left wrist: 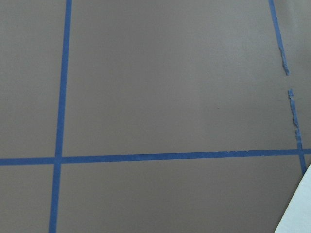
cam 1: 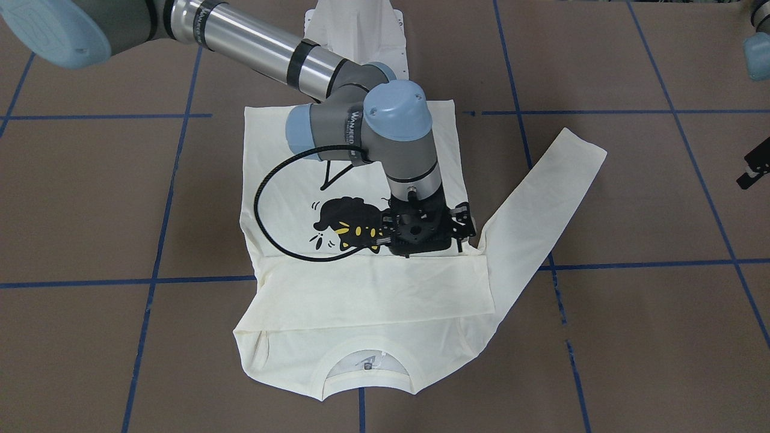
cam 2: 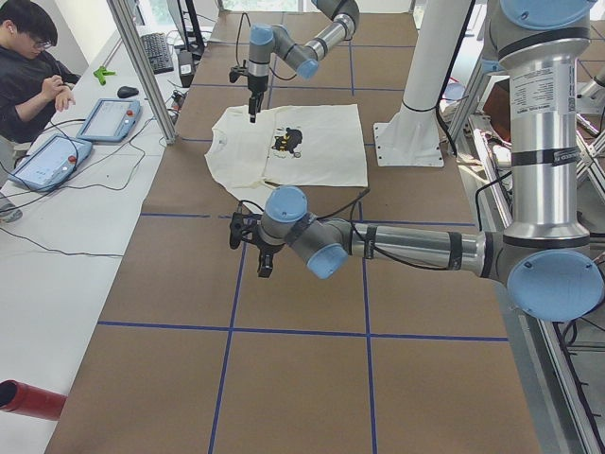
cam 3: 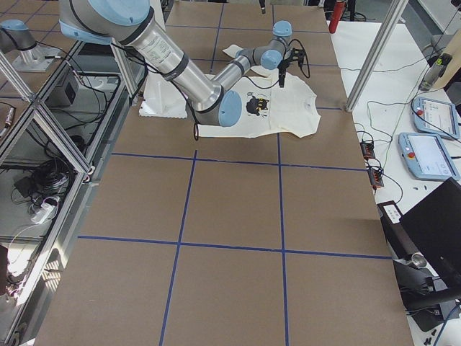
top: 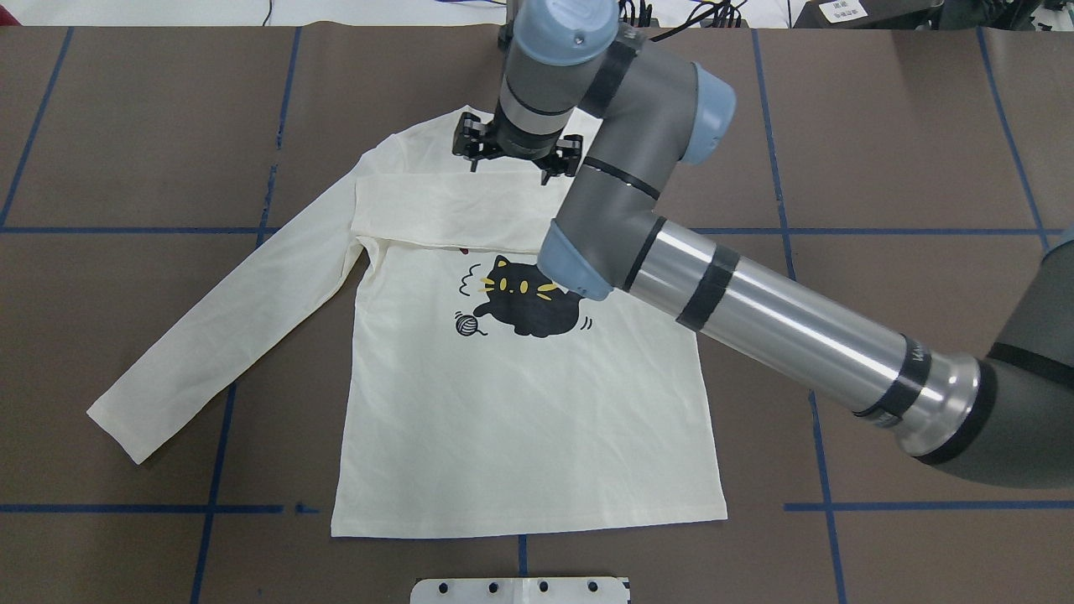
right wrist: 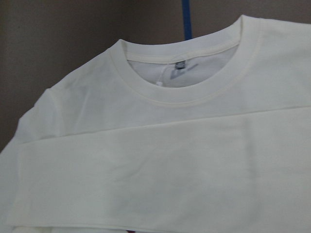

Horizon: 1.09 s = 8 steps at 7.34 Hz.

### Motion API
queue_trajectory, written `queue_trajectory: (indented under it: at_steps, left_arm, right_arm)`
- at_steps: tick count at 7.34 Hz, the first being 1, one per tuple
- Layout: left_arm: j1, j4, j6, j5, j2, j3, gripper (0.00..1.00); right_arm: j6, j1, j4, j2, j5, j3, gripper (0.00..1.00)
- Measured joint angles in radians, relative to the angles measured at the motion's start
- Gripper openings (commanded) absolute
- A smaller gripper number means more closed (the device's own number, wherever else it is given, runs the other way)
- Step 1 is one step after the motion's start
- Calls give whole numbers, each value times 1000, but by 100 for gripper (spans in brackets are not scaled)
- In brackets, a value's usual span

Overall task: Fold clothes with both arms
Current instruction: 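Lay the sleeve across the chest, release, and raise the right gripper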

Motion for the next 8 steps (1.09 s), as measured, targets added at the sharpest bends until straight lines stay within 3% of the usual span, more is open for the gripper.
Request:
queue_trajectory:
  at_steps: [2, 4, 6, 8]
  left_arm:
    - [244, -49, -353, 200, 77, -112, 100]
    - [518, -24, -647, 408, 110, -183, 100]
    - [675, 77, -779, 526, 123, -231, 99]
    - [726, 117, -809, 567, 125, -222, 99]
  right_arm:
    - [-197, 61, -172, -211, 35, 250, 100]
    - [-354, 109, -246, -409, 70, 439, 100]
    - [-404, 126, -252, -501, 97, 508, 100]
    - [-411, 128, -250, -524, 98, 520, 100]
